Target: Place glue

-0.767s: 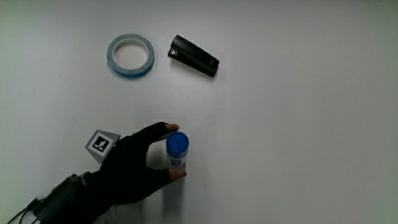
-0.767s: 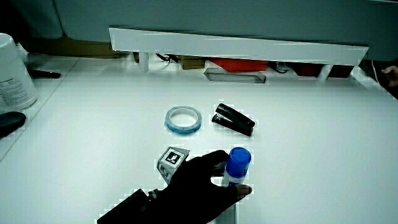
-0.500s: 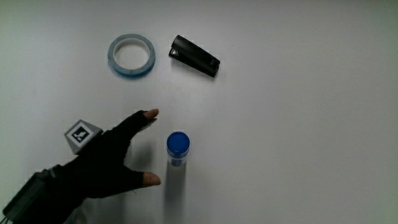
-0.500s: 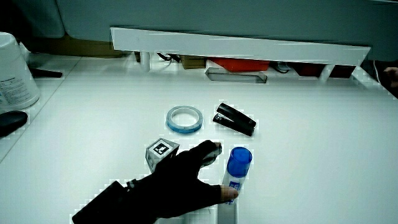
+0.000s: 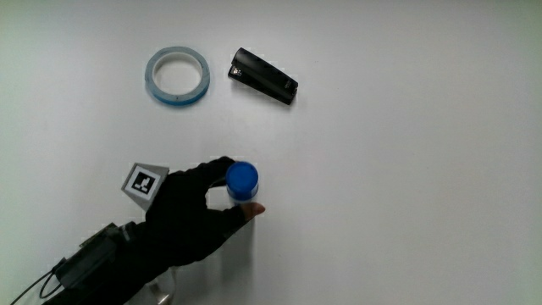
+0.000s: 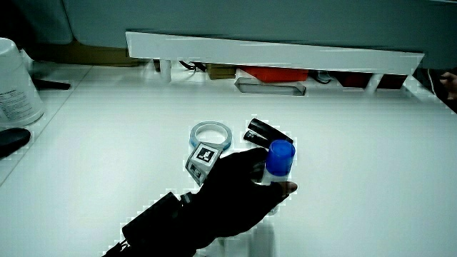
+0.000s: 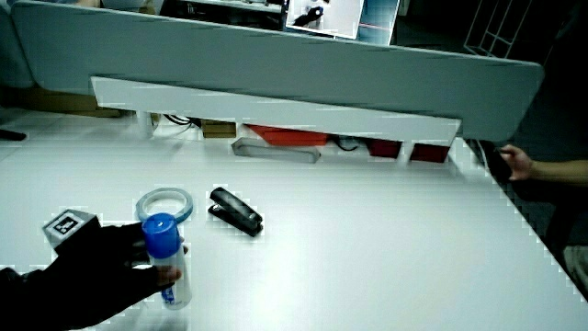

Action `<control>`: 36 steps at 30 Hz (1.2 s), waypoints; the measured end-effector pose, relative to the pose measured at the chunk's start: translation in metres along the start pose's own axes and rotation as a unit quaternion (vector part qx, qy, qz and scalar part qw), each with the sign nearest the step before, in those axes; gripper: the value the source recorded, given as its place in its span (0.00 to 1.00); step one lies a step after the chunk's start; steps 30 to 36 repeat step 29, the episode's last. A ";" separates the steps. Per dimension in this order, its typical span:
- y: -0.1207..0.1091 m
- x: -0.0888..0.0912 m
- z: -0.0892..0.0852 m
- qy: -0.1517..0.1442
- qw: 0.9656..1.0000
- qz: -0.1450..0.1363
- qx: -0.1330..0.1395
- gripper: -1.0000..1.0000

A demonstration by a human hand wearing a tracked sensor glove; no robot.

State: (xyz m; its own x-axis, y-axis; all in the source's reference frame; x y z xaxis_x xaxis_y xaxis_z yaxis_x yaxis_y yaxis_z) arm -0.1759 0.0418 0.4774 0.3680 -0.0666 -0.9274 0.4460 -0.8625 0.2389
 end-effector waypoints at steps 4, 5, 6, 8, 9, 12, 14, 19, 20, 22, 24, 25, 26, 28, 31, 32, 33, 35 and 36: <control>-0.001 0.000 -0.001 -0.020 1.000 0.002 -0.002 0.33; -0.001 0.000 -0.001 -0.023 1.000 0.004 -0.002 0.30; -0.002 -0.002 -0.001 -0.023 1.000 0.008 -0.002 0.27; -0.003 -0.001 0.000 -0.038 0.999 0.011 -0.008 0.20; -0.003 0.000 0.001 -0.047 0.999 0.014 -0.014 0.17; -0.004 0.001 0.008 -0.066 0.997 0.011 -0.032 0.07; -0.003 0.003 0.015 -0.075 0.995 0.012 -0.064 0.00; -0.004 0.004 0.035 -0.112 0.983 0.045 -0.140 0.00; -0.004 0.003 0.041 -0.104 0.984 0.037 -0.140 0.00; -0.005 0.004 0.050 -0.109 0.983 0.024 -0.147 0.00; -0.004 0.005 0.060 -0.075 0.984 0.016 -0.164 0.00; -0.005 0.005 0.064 -0.062 0.983 0.019 -0.174 0.00; -0.006 0.009 0.067 -0.073 0.980 0.026 -0.183 0.00; -0.009 0.012 0.076 -0.074 0.978 0.032 -0.192 0.00; -0.010 0.016 0.079 -0.090 0.975 0.044 -0.197 0.00; -0.010 0.016 0.079 -0.090 0.975 0.044 -0.197 0.00; -0.010 0.016 0.079 -0.090 0.975 0.044 -0.197 0.00; -0.010 0.016 0.079 -0.090 0.975 0.044 -0.197 0.00; -0.010 0.016 0.079 -0.090 0.975 0.044 -0.197 0.00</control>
